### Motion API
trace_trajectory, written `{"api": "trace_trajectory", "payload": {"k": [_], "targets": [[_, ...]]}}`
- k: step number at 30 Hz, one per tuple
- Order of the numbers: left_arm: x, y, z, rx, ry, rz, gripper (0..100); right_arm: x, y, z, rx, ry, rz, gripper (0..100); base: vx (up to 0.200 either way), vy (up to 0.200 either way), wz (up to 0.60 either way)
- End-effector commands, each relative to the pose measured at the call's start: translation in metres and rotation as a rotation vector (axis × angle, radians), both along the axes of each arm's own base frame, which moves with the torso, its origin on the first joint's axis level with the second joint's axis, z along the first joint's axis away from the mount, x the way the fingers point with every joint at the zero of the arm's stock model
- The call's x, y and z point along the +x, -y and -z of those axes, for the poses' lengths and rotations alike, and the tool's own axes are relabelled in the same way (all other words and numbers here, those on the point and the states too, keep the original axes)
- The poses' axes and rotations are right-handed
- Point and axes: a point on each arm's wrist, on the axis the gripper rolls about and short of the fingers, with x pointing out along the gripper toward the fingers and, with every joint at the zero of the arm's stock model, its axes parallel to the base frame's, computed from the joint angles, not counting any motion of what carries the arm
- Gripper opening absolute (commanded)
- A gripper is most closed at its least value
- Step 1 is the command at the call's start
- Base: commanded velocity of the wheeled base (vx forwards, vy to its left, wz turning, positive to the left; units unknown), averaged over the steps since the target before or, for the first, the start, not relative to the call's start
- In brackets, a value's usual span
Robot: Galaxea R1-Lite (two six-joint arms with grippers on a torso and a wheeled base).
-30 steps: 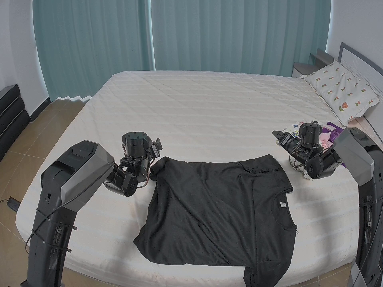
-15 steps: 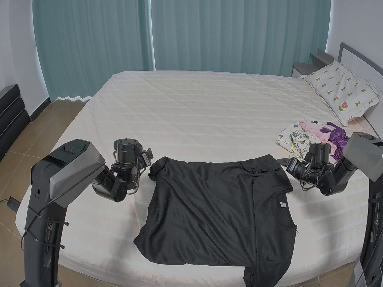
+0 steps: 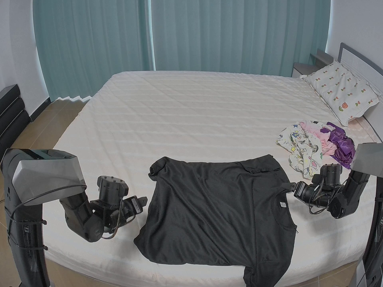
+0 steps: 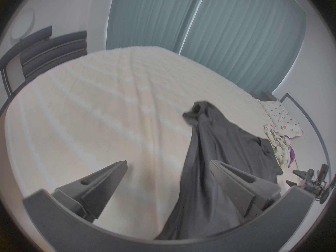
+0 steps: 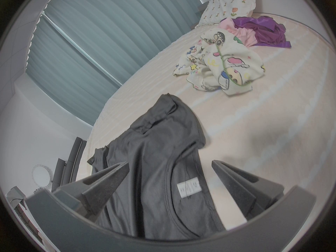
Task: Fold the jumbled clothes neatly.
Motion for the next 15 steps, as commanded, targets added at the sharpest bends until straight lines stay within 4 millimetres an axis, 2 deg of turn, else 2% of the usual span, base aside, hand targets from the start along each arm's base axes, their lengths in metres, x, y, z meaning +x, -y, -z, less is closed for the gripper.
{"api": "trace_trajectory", "payload": {"k": [1, 6, 15], "targets": [[-0.062, 0.007, -0.008, -0.109, -0.084, 0.058, 100, -0.037, -0.001, 0.008, 0.008, -0.071, -0.018, 100, 0.000, 0.000, 0.00], [-0.069, 0.020, 0.004, -0.137, -0.134, 0.072, 100, -0.042, 0.000, 0.011, 0.010, -0.092, -0.014, 100, 0.000, 0.000, 0.00], [-0.073, 0.020, 0.017, -0.156, -0.187, 0.031, 100, -0.047, 0.000, 0.012, 0.022, -0.073, -0.006, 100, 0.000, 0.000, 0.00]]}}
